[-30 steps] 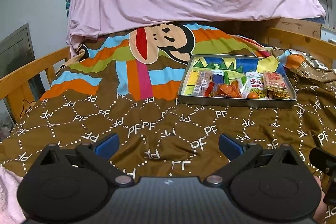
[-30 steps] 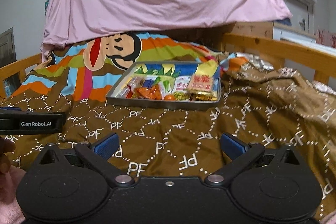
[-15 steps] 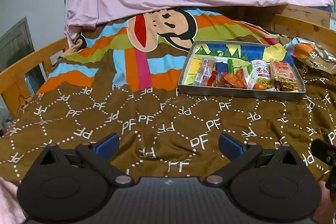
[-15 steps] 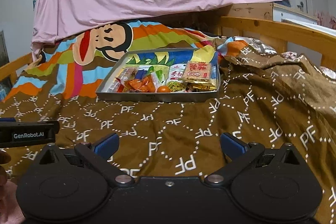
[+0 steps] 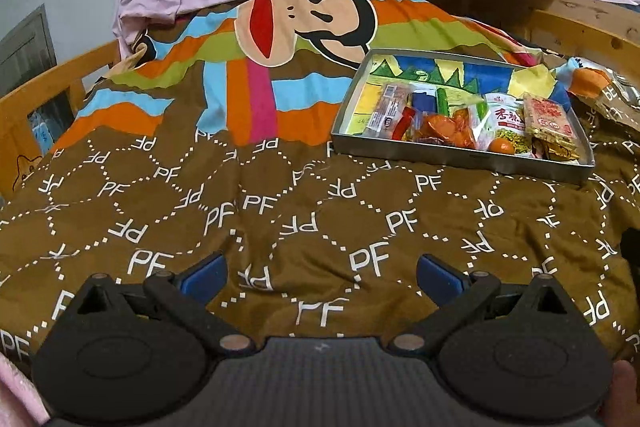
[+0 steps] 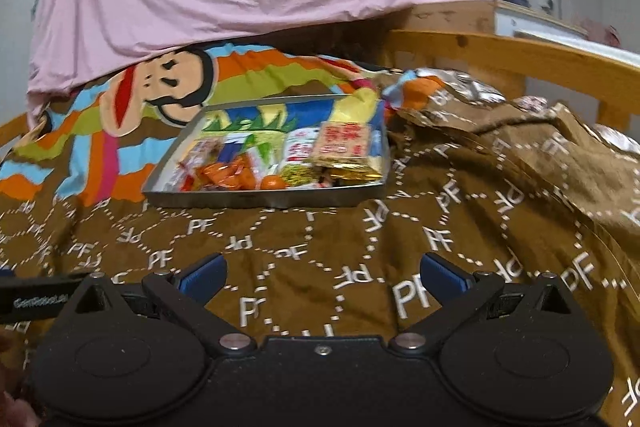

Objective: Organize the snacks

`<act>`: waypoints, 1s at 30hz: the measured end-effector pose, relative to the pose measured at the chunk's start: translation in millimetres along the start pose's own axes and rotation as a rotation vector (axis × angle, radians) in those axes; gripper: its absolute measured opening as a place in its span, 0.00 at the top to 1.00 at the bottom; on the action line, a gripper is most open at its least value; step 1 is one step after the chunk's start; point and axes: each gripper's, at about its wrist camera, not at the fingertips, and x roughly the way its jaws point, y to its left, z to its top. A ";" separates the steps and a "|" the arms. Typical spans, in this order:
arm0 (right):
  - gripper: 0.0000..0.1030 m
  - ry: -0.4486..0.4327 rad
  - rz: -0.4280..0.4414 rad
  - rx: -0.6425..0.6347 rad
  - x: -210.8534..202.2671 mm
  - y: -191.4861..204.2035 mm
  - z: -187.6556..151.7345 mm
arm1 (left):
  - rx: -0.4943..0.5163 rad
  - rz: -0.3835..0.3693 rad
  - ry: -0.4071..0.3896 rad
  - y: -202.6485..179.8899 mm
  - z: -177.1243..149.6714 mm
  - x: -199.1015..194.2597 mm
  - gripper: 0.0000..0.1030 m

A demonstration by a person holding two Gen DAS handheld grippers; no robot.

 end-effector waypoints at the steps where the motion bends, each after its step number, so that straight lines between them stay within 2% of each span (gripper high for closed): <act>1: 0.01 0.002 -0.007 0.009 1.2 -2.1 -0.1 | 0.004 -0.002 -0.004 -0.8 -0.5 -0.8 0.00; 15: 0.01 0.007 -0.015 0.018 0.1 -3.1 -4.3 | 0.030 -0.001 -0.045 -4.9 -2.0 -10.6 0.00; 30: 0.01 0.009 -0.010 0.003 1.1 -1.0 -5.1 | 0.032 0.002 -0.035 -5.2 -2.6 -8.7 0.00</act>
